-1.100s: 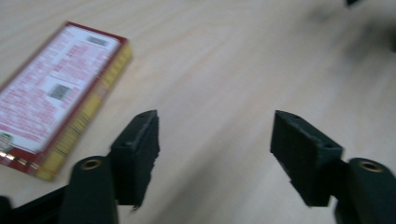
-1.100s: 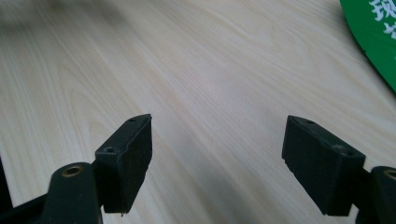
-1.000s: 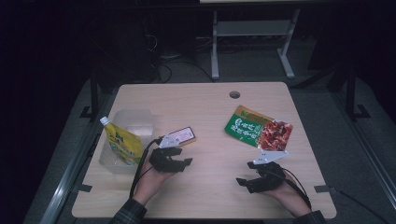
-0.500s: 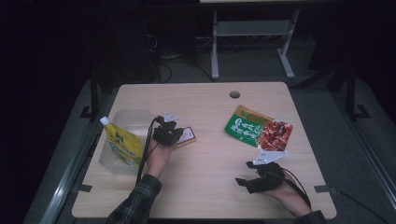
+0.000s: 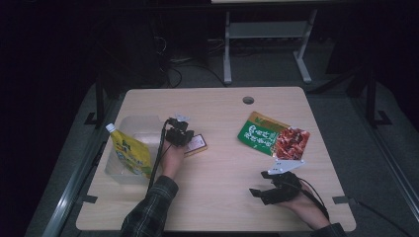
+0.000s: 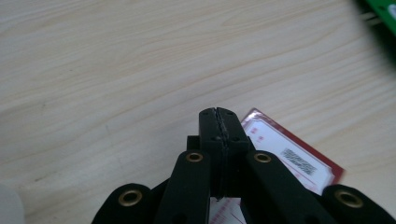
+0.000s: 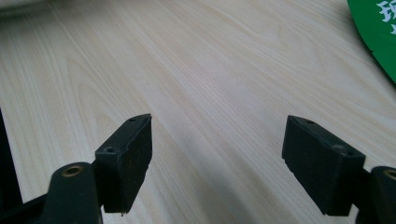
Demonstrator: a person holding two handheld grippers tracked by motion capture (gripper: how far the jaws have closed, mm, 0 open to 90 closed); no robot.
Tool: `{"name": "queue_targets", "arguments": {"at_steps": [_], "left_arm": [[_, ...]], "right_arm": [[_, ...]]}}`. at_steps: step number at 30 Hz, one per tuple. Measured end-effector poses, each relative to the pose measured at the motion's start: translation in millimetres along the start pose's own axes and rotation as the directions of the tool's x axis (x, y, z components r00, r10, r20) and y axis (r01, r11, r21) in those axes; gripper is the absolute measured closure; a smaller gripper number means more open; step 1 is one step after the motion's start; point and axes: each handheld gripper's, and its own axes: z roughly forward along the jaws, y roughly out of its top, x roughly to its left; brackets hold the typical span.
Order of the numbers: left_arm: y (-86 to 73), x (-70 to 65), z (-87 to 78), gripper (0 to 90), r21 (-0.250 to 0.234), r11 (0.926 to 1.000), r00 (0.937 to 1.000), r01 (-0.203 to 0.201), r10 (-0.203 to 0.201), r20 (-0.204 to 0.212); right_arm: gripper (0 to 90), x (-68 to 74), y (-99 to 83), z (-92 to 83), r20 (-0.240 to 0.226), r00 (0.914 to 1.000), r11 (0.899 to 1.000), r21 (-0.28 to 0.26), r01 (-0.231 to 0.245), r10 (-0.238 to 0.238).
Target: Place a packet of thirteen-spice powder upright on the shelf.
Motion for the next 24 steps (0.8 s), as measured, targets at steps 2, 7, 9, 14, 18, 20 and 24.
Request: {"name": "queue_targets", "arguments": {"at_steps": [2, 7, 9, 14, 18, 20, 24], "left_arm": [[0.2, 3.3, 3.8, 89.6, 0.007, 0.9998, 0.9998, 0.020, -0.020, 0.002], [0.1, 2.7, 6.4, 89.6, 0.024, 0.9996, 0.9998, 0.013, -0.013, 0.014], [-0.6, -0.9, 5.9, 89.6, 0.042, 0.9991, 0.9996, -0.004, 0.003, 0.028], [-2.2, -14.7, 0.4, 89.6, 0.048, 0.9977, 0.9959, -0.047, 0.043, 0.080], [-5.7, -25.7, -5.3, 89.7, 0.054, 0.9955, 0.9901, -0.078, 0.071, 0.121], [-7.9, -30.3, -7.6, 89.7, 0.057, 0.9946, 0.9878, -0.087, 0.078, 0.135], [-14.1, -38.2, -10.4, 89.7, 0.068, 0.9920, 0.9826, -0.106, 0.094, 0.160]], "right_arm": [[24.1, 0.2, -0.1, -0.3, -0.004, 1.0000, 1.000, -0.004, -0.003, 0.003], [24.1, 0.5, -0.3, -0.6, -0.005, 1.0000, 1.000, -0.004, 0.000, 0.000], [24.1, 0.6, -0.5, -0.8, -0.004, 1.0000, 1.000, -0.006, -0.003, 0.003], [24.1, 0.7, -0.7, -1.1, -0.002, 1.0000, 1.000, -0.007, -0.004, 0.004], [24.1, 0.6, -0.9, -1.2, -0.001, 1.0000, 1.000, -0.007, -0.002, 0.002], [24.1, 0.6, -0.9, -1.2, -0.001, 1.0000, 1.000, -0.007, -0.004, 0.004], [24.1, 0.8, -0.8, -1.2, -0.001, 1.0000, 1.000, -0.006, -0.003, 0.003]]}}
